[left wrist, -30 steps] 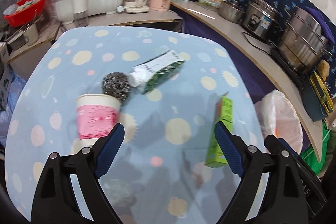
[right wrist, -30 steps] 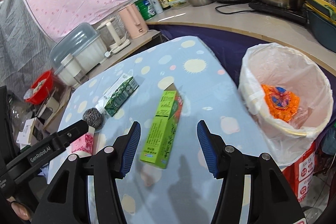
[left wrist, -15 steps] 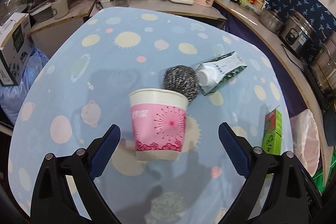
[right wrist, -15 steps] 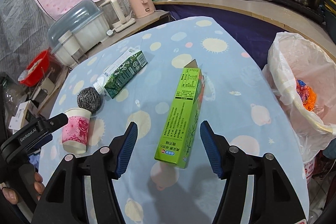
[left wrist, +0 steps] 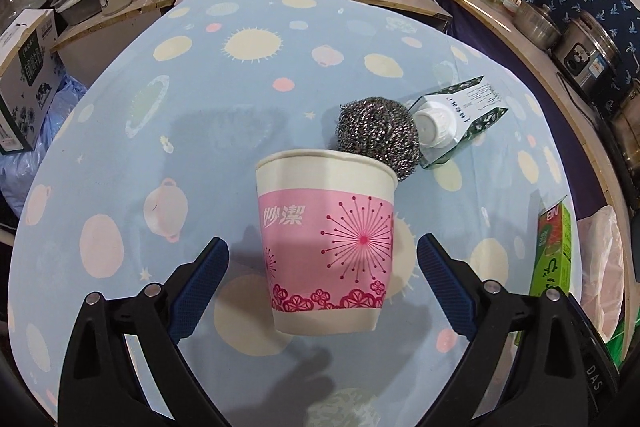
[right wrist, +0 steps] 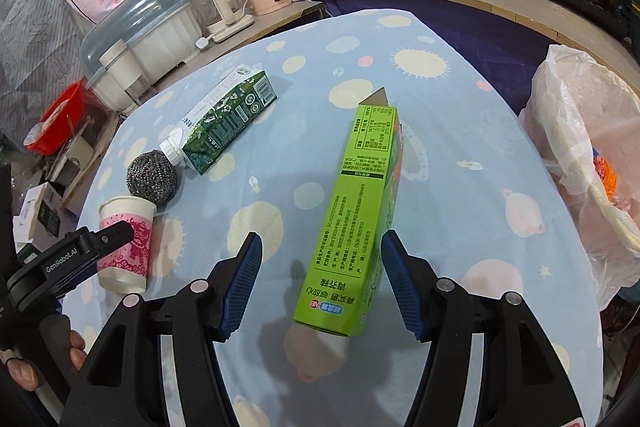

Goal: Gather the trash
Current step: 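Grasp the pink paper cup with the left gripper while the right closes around the green box, then carry the pink cup into the bin and open the left gripper while the right drops the green box in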

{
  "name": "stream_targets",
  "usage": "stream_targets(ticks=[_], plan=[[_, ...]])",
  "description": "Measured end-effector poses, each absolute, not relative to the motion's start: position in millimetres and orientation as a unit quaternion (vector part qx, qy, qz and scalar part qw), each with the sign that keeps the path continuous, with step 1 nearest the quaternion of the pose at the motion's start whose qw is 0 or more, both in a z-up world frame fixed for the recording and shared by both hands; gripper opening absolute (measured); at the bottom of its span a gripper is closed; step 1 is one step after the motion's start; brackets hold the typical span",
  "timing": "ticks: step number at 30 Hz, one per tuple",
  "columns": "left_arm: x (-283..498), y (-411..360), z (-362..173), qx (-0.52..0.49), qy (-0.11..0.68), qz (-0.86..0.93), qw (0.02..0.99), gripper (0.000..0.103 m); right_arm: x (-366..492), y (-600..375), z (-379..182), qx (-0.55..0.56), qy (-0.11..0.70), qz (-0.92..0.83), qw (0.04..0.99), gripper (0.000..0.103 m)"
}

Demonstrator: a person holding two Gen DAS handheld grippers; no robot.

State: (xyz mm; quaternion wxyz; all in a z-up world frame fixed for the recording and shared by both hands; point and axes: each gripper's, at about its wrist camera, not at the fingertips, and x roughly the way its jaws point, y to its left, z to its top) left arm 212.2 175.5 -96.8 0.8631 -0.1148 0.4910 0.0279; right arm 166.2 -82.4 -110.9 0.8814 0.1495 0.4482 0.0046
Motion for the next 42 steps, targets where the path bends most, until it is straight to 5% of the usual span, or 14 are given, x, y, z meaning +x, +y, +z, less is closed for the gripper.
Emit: stream_targets(ticks=[10,17,26,42], plan=[[221.4,179.6,-113.6,-0.121,0.506,0.024,0.853,0.089,178.3,-78.3,-122.2,0.149,0.457,0.004,0.877,0.060],[221.6,178.2,-114.2,-0.123,0.509,0.005,0.852,0.061,180.9,-79.1,-125.7,0.149,0.459,0.002,0.876,0.059],[205.5,171.9,-100.2,-0.126,0.502,-0.016,0.856,0.060,172.9,-88.3,-118.7,0.159,0.454,-0.001,0.877,0.033],[164.5,128.0,-49.5,-0.106,0.467,-0.073,0.875,0.060,130.1,-106.3,-73.3,0.172,0.404,0.002,0.898,0.028]])
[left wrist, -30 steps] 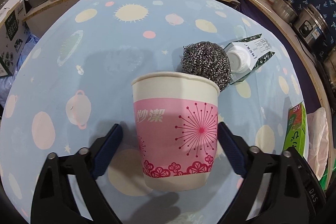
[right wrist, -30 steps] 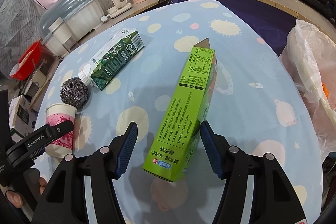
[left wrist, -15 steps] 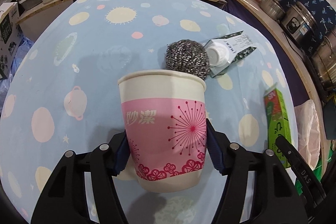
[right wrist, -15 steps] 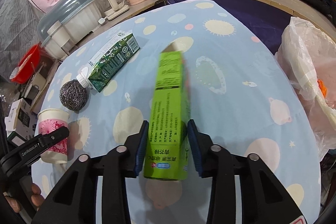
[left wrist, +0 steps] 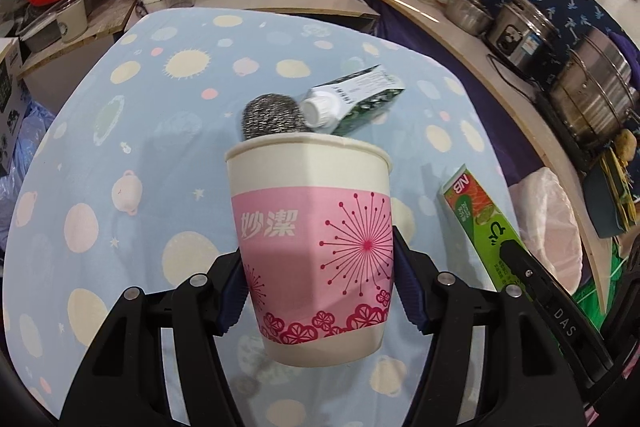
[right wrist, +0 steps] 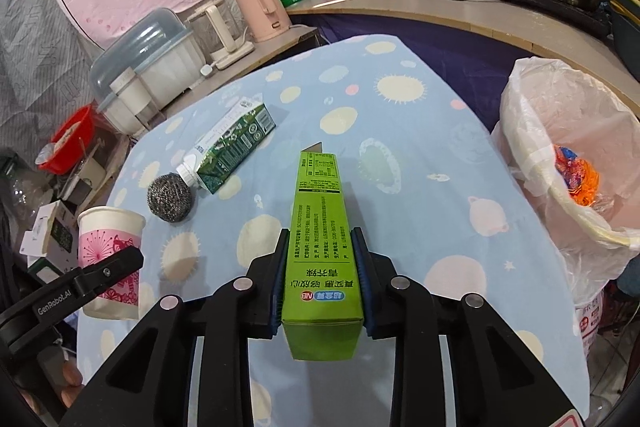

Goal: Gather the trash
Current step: 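Carry the pink cup into the bin and open the left gripper while the right drops the green box in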

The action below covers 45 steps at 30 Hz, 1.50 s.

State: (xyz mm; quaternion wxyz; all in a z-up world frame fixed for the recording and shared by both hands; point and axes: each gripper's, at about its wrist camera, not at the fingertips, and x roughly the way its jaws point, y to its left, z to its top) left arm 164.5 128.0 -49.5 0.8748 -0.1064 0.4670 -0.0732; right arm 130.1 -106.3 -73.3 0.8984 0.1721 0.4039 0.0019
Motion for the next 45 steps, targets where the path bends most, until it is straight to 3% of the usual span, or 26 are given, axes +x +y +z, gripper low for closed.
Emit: stream_targets(ticks=[21,45], plan=[[119.8,4.6,-5.4,-0.028,0.431,-0.171,0.885,0.060,60.4,-198.8,-21.7,0.223,0.318,-0.045,0.920,0.028],[101.2,-167.0,2.5,0.064,0.414,-0.278,0.864,0.060,-0.7,-343.5,-37.1,0.288,0.286,-0.160,0.900,0.028]])
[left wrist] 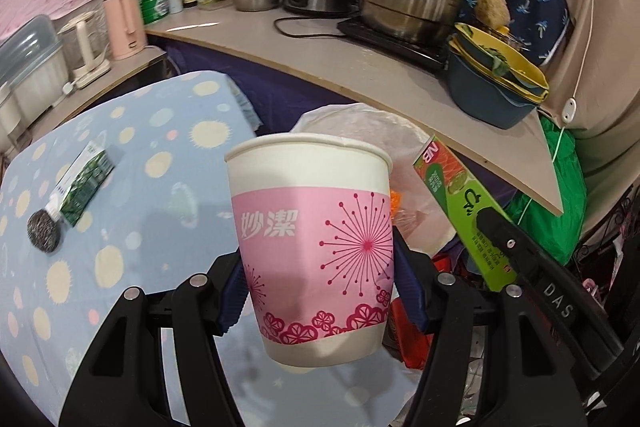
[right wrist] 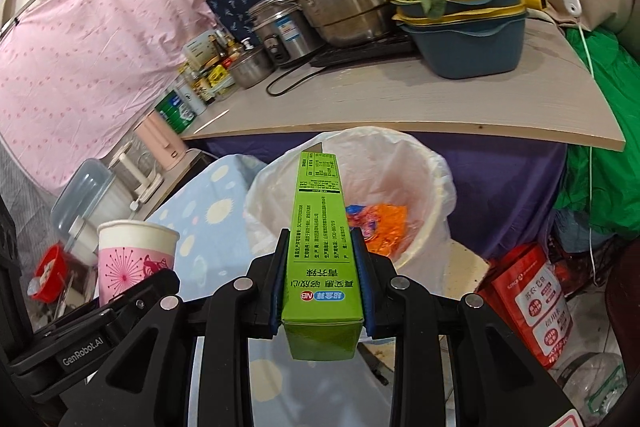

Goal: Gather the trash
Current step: 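Carry the pink cup into the bin and open the left gripper while the right drops the green box in, then move both grippers back over the table toward the scrubber and carton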

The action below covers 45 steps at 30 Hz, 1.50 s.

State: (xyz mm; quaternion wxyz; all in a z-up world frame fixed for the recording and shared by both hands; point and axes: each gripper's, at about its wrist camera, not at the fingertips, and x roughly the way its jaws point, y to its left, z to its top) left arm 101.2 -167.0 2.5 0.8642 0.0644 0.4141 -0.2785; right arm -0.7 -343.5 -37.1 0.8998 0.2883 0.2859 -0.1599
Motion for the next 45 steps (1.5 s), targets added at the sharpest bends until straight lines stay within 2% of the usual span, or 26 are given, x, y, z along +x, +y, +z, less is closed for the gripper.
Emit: stream_targets(ticks=[20,22,24,25,45], plan=[[137.1,-247.2,-28.6,0.093,0.434,-0.306,0.842,0.061,32.7,-390.0,-62.9,0.299,0.310,-0.185,0.883,0.030],[140.8,-249.5,-30.2,0.096,0.433,-0.305,0.843,0.069,35.7,-391.9,-63.9,0.298,0.311,-0.190,0.882,0.031],[143.8,-249.0,-30.6,0.097,0.429,-0.294,0.848,0.079,36.9,-393.9,-64.5,0.303,0.309,-0.190,0.881,0.032],[144.9,-247.5,-30.8,0.095,0.430,-0.293,0.849,0.080,36.6,-394.6,-64.7,0.303,0.308,-0.191,0.881,0.032],[150.7,-198.6,-19.9,0.059,0.430,-0.261,0.863,0.080,35.1,-365.8,-49.8,0.291,0.302,-0.177,0.891,0.039]])
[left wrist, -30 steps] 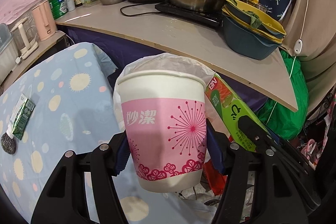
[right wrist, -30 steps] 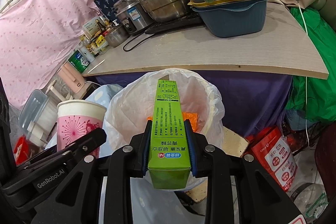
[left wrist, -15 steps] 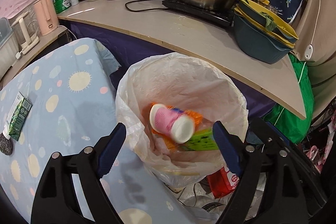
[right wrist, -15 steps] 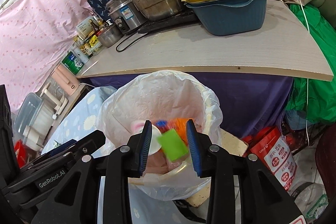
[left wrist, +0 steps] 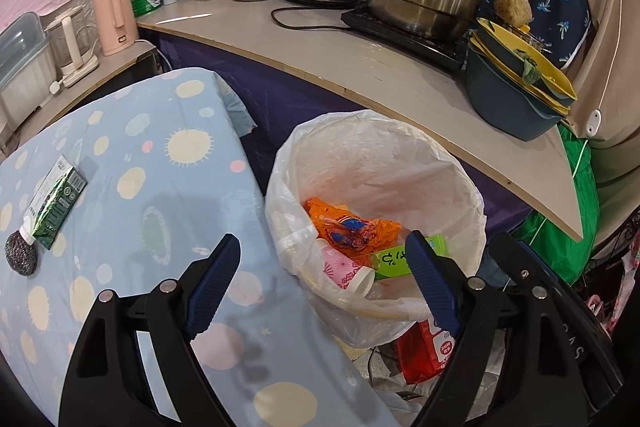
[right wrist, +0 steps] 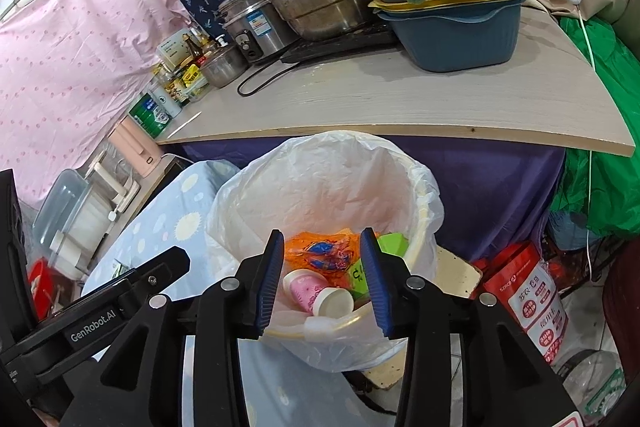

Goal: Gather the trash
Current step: 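Move both grippers back over the table toward the scrubber and carton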

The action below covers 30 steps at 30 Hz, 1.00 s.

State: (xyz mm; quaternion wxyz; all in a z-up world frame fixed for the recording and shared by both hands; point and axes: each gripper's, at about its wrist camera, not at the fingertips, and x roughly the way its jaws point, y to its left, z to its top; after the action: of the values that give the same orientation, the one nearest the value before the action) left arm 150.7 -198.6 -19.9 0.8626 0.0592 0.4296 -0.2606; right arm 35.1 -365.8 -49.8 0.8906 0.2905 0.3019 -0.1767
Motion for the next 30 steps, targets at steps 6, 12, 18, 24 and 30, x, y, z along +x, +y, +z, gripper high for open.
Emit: stream_targets(ticks=[6,12,18,24,30], plan=[[152.2,-172.6,-14.5,0.046,0.426,-0.248,0.869,0.080,41.4,-343.7,-40.1,0.279,0.300,-0.166,0.897,0.043],[155.3,-142.5,-8.5,0.031,0.422,-0.232,0.876,0.080,51.6,-317.8,-35.0,0.266,0.305,-0.149,0.902,0.043],[159.6,-110.8,-4.8,0.016,0.420,-0.213,0.882,0.080,62.5,-290.0,-30.8,0.254,0.311,-0.131,0.907,0.043],[165.0,-78.0,-4.8,0.002,0.421,-0.187,0.888,0.082,74.4,-264.3,-28.0,0.241,0.316,-0.113,0.911,0.048],[169.4,-44.1,-10.0,-0.012,0.427,-0.161,0.890,0.083,87.6,-239.4,-27.5,0.229,0.325,-0.092,0.913,0.048]])
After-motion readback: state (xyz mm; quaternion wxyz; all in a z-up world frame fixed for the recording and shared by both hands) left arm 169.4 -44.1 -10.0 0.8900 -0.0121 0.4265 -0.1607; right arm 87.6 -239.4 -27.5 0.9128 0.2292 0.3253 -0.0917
